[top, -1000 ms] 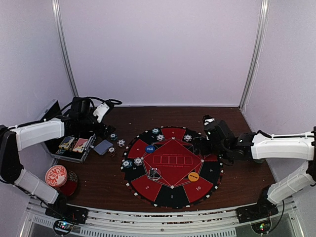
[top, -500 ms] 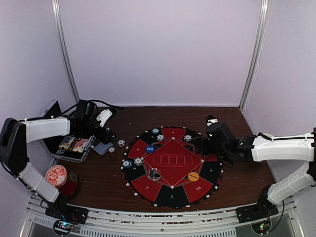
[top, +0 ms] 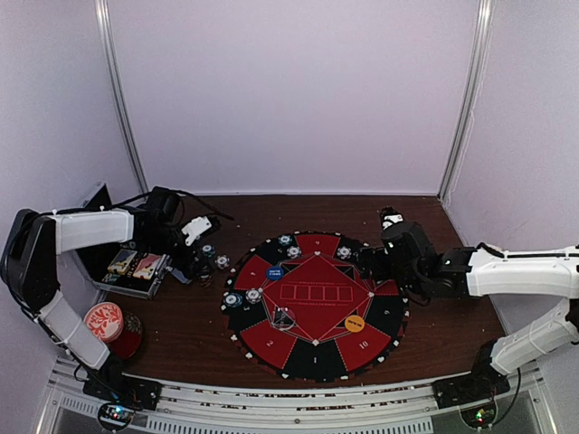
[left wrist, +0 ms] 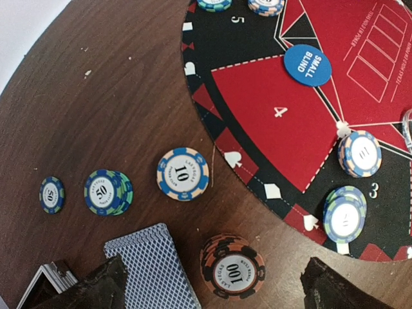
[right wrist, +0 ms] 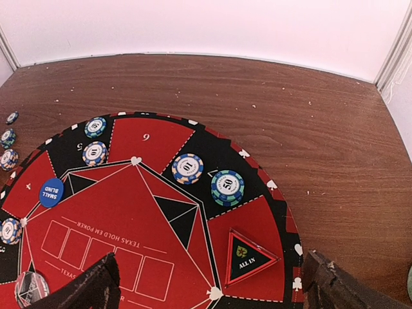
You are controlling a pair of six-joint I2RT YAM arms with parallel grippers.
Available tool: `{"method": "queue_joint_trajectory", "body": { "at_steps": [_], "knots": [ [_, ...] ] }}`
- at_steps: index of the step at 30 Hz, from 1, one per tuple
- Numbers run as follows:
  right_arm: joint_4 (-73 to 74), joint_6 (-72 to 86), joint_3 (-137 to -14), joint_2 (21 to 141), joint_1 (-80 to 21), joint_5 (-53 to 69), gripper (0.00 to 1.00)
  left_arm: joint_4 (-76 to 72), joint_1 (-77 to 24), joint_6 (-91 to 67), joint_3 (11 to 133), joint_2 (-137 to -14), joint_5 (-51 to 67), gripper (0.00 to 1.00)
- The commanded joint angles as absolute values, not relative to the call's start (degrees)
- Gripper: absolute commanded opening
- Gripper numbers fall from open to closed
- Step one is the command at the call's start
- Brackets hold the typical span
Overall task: Distribute texas hold em gaming equipment
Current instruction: Pick up the pile of poker chips from the pile of poker chips.
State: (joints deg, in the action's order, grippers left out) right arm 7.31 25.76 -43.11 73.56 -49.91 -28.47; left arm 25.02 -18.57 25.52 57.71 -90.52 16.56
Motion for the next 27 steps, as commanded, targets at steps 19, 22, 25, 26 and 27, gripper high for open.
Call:
{"method": "queue_joint_trajectory", "body": {
  "at_steps": [19, 22, 25, 26, 27],
  "knots": [
    [6.34, 25.66, -43.04, 74.56, -50.90, -29.11, 1.00, 26.92, -18.03, 29.83, 57.02, -93.18, 15.22, 0.94],
    [6.35, 25.68, -43.11, 74.61, -50.98, -29.18, 1.00, 26.89, -17.99, 29.99, 56.89, -93.62, 15.13, 0.93],
    [6.40, 25.66, -43.11, 74.62, -51.10, -29.19, 1.00, 26.90, -18.08, 29.95, 57.10, -94.13, 15.07, 0.91],
    [6.43, 25.67, -43.08, 74.62, -51.08, -29.18, 1.00, 26.89, -18.10, 29.92, 57.30, -94.35, 15.03, 0.91],
    [6.42, 25.69, -43.08, 74.62, -51.07, -29.20, 1.00, 26.91, -18.11, 29.81, 57.38, -94.58, 15.14, 0.90]
  ]
}}
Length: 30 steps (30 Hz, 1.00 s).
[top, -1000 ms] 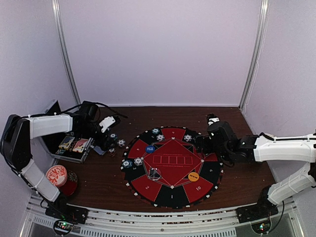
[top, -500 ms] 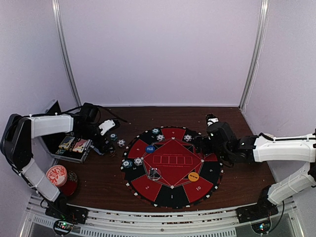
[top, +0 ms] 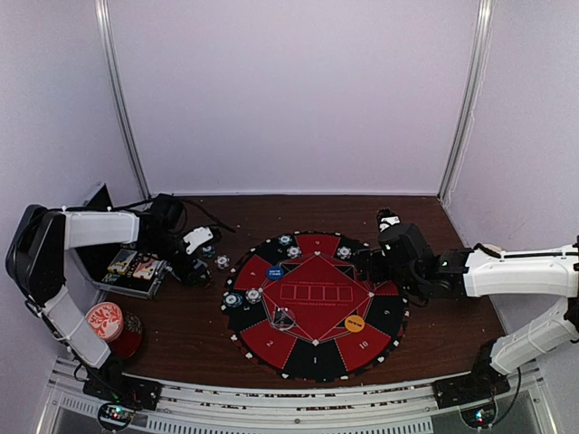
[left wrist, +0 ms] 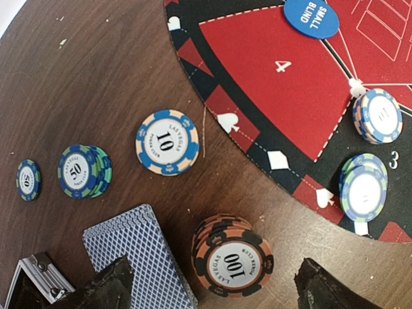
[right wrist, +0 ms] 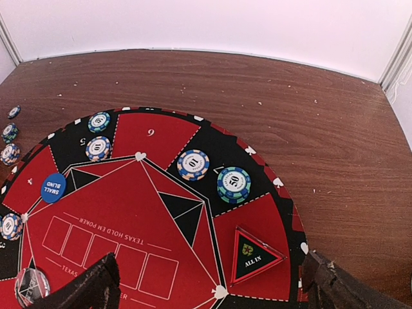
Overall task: Distribute texas hold em gaming equipment
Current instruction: Pick up the pile of poker chips from the pile of poker chips.
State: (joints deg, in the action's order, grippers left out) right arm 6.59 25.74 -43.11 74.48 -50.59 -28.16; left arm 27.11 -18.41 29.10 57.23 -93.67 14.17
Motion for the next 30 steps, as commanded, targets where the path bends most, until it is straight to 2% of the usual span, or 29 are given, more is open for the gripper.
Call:
{"method": "queue_joint_trajectory", "body": {
  "at_steps": [1, 12, 24, 30],
  "knots": [
    [6.42, 25.67, -43.07, 74.66, -51.06, -29.26, 1.00, 26.94, -18.08, 29.86, 57.46, -94.78, 15.31, 0.90],
    [6.50, 25.58, -43.18, 74.68, -51.15, -29.44, 1.00, 27.48, -18.46, 30.34, 57.74, -96.35, 16.79, 0.80],
    [6.54, 25.66, -43.24, 74.62, -51.24, -29.44, 1.00, 27.42, -18.86, 30.30, 58.15, -97.58, 17.11, 0.62],
    [6.61, 25.66, -43.16, 74.64, -51.33, -29.54, 1.00, 27.42, -18.83, 30.35, 58.14, -97.18, 17.95, 0.58]
  ]
}}
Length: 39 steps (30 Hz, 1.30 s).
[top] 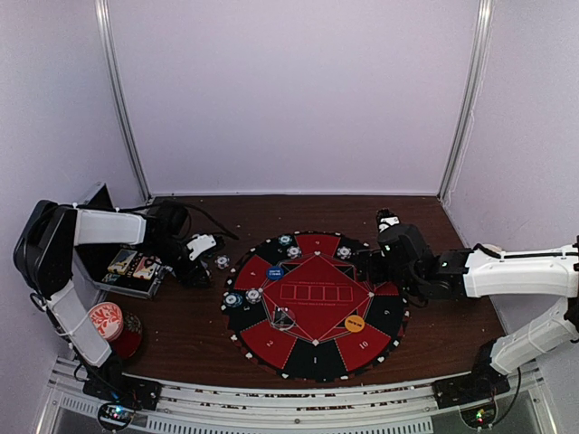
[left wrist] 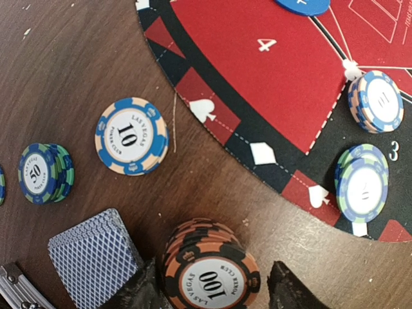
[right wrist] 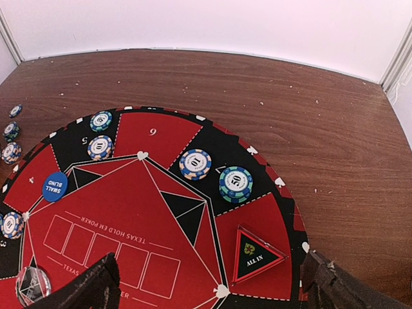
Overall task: Distribute texas hold em gaming equipment
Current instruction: Pick up the pile of poker chips from the pile of poker chips.
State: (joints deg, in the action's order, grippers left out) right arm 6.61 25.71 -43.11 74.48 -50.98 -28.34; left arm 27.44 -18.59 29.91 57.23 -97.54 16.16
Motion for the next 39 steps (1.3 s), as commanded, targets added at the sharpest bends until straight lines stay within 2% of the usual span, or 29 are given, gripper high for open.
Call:
{"method": "queue_joint_trajectory", "body": {
  "at_steps": [1, 8, 16, 22, 25, 34, 39],
  "knots": [
    [6.59, 25.69, -43.18, 74.62, -51.33, -29.45, 1.00, 27.42, -18.82, 30.40, 58.10, -97.16, 18.08, 0.56],
    [6.59, 25.57, -43.26, 74.70, -51.33, -29.43, 1.00, 27.42, -19.03, 30.59, 58.05, -96.90, 18.63, 0.54],
    [6.68, 25.58, -43.30, 74.69, -51.33, -29.43, 1.00, 27.42, -19.08, 30.72, 57.92, -96.88, 18.40, 0.40],
    [6.68, 25.58, -43.26, 74.79, -51.38, -29.38, 1.00, 27.38, -19.20, 30.49, 58.03, -96.58, 17.46, 0.25],
    [6.68, 25.49, -43.27, 74.88, -51.33, -29.36, 1.00, 26.69, -19.19, 30.07, 57.80, -95.26, 16.85, 0.21],
    [6.68, 25.50, -43.26, 75.04, -51.36, -29.53, 1.00, 25.13, -19.14, 29.49, 56.63, -90.19, 15.70, 0.19],
    [6.59, 25.50, -43.25, 75.29, -51.33, -29.62, 1.00, 26.15, -19.95, 32.50, 55.38, -87.47, 19.23, 0.17]
  ]
}}
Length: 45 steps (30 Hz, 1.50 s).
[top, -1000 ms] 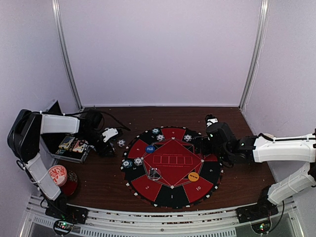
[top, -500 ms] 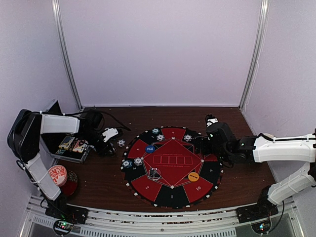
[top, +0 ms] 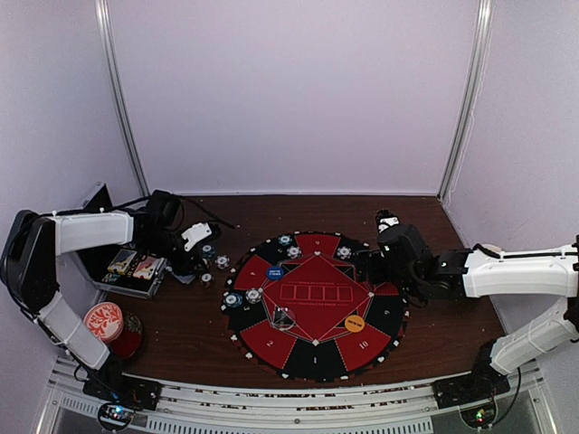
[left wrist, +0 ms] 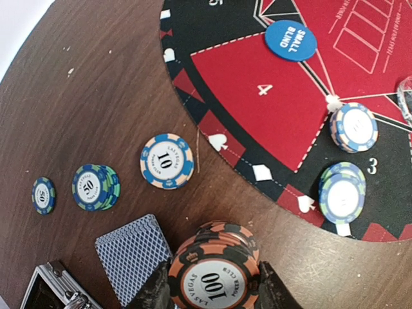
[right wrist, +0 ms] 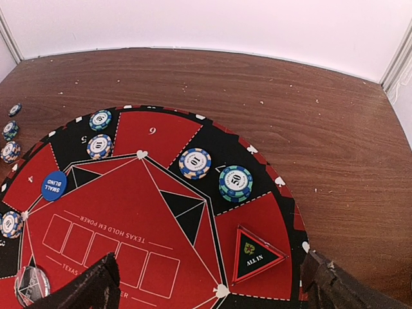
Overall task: Distribute texas hold em gaming equipment
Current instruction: Pick up the pile of poker chips from the pile of poker chips, then place the pile of poker chips at the dealer area.
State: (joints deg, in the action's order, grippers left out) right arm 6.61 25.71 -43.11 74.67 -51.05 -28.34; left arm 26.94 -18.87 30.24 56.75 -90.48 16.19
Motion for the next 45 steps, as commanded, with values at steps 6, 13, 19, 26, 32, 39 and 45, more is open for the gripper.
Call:
{"method": "queue_joint_trajectory", "body": {
  "at_steps": [6, 13, 19, 26, 32, 39, 45],
  "knots": [
    [6.50, 25.49, -43.45, 75.92, -51.36, -29.71, 1.00, 26.32, -28.84, 36.18, 51.40, -83.49, 18.55, 0.17],
    [6.50, 25.49, -43.45, 76.02, -51.43, -29.58, 1.00, 26.33, -40.89, 39.72, 47.29, -81.05, 19.76, 0.17],
    [6.50, 25.38, -43.44, 75.85, -51.42, -29.47, 1.00, 24.30, -43.98, 38.22, 48.17, -84.64, 19.44, 0.17],
    [6.51, 25.32, -43.45, 75.93, -51.48, -29.06, 1.00, 20.01, -45.48, 36.00, 48.73, -89.09, 17.29, 0.18],
    [6.50, 25.29, -43.54, 76.03, -51.43, -28.96, 1.00, 17.04, -45.47, 34.63, 48.61, -89.27, 16.35, 0.18],
    [6.50, 25.23, -43.65, 76.20, -51.46, -28.84, 1.00, 16.35, -45.52, 34.54, 48.68, -91.40, 16.44, 0.18],
    [6.50, 25.18, -43.68, 76.50, -51.42, -28.83, 1.00, 15.62, -45.53, 34.26, 49.13, -93.13, 16.63, 0.19]
  ]
}}
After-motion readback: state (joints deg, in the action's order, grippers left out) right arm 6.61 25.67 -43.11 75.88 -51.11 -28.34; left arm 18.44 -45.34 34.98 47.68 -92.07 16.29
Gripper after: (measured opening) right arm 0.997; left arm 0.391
